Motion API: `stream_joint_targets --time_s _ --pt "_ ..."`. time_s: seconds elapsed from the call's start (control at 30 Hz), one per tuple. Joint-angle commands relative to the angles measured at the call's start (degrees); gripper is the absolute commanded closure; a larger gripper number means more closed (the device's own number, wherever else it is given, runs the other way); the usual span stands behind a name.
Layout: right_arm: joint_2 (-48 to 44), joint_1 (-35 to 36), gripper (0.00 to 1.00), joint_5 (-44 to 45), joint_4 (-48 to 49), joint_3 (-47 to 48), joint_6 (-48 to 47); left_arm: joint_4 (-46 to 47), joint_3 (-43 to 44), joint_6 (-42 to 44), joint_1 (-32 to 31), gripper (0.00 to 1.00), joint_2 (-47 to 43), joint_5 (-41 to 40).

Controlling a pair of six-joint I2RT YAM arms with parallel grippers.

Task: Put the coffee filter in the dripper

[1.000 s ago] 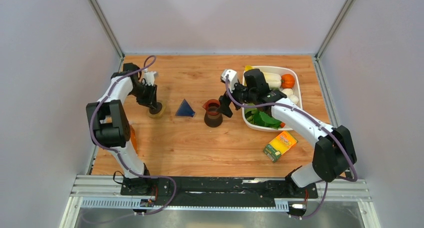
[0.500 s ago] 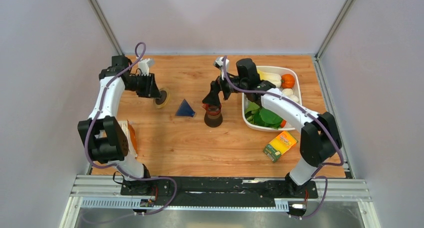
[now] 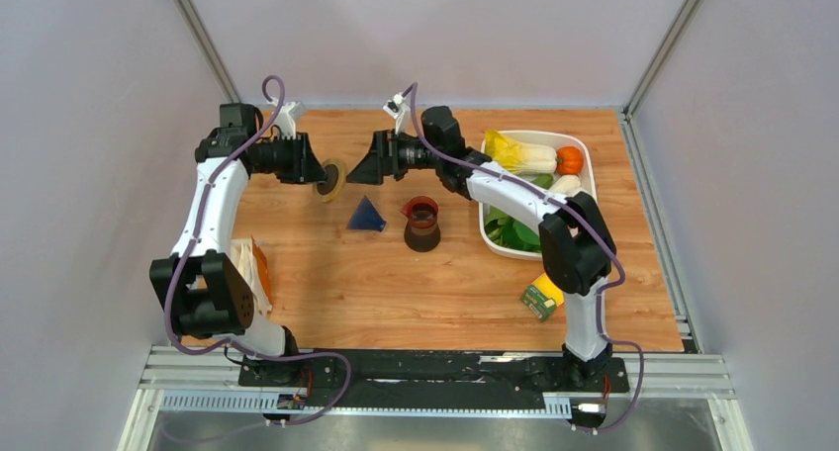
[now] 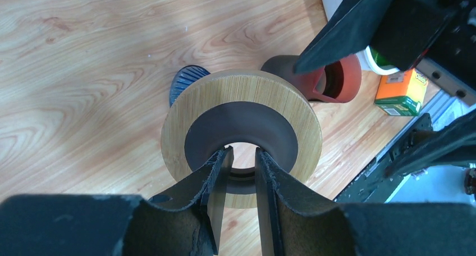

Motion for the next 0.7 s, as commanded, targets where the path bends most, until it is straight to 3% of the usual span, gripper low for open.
stream_joint_targets --time_s 0.0,0.17,0.27,0.37,0.47,0.5,0.67 --pt "2.88 2.10 0.00 1.62 3.55 4.26 6.48 3.75 -0.79 -2.83 -0.83 0.64 -3.09 0.64" --pt "6.81 3.61 0.09 3.64 5.85 6.63 10.81 4.51 -1.70 -2.66 -2.40 0.64 -3.85 -1.56" --pt "8.55 4.14 0.36 5.13 6.76 7.46 12.51 5.06 -2.31 -2.92 -3.09 0.64 -4.14 -2.27" --pt "8.70 3.94 0.70 5.99 6.59 7.11 13.69 4.83 -2.22 -2.98 -3.12 0.61 -4.70 -4.18" --pt "8.01 3.05 0.96 6.22 6.46 6.65 14.01 2.70 -1.02 -1.83 -3.15 0.44 -5.53 -5.34" --pt "7.73 2.68 1.00 6.30 6.43 6.66 13.91 2.05 -0.77 -1.81 -3.10 0.30 -5.98 -5.44" --pt "6.60 0.34 1.00 6.61 5.76 7.55 10.04 0.46 2.61 -2.68 -2.88 0.25 -10.46 -5.63"
